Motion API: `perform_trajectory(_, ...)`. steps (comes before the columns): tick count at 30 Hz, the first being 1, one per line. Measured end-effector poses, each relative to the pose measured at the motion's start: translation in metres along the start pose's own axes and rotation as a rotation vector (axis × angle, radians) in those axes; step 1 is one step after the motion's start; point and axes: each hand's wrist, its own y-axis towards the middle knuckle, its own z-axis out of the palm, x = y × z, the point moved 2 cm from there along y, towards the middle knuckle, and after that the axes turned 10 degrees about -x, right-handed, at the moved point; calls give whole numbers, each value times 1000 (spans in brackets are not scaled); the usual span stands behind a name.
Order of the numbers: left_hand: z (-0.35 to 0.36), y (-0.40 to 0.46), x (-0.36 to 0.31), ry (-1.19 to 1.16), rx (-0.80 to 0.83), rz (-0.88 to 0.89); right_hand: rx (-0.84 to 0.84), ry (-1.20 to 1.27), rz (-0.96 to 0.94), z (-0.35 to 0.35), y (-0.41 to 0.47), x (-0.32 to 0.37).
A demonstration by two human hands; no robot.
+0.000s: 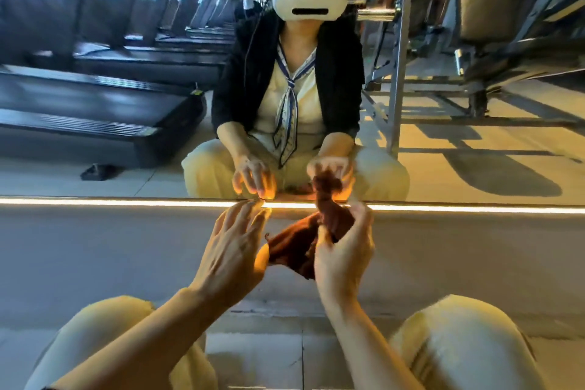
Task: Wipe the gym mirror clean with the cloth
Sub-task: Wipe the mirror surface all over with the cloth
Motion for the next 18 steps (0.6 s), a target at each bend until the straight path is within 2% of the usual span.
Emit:
perform_trajectory(3, -7, -1, 6, -3, -12, -23, -229, -62, 94, -19, 26, -8)
perform_trajectory(6, -5, -13, 17, -29, -23, -54, -254, -115, 127, -16, 26, -19)
perform_trajectory(8, -5, -21, 23, -48, -37, -79, -206, -97, 48, -2, 9, -15)
perform_trajectory(11, -7, -22, 28, -47, -73, -102, 46, 9, -82, 24, -31, 3)
perform_trajectory(13, -8, -16, 31, -54, -89, -103, 161, 97, -74, 32, -47, 12)
perform_trajectory(14, -7, -14, 32, -69, -93, -92, 123, 110, -49, 31, -46, 14)
perform_trajectory(18, -5, -10, 37, -89, -74, 23, -247, -26, 114, 16, -11, 2)
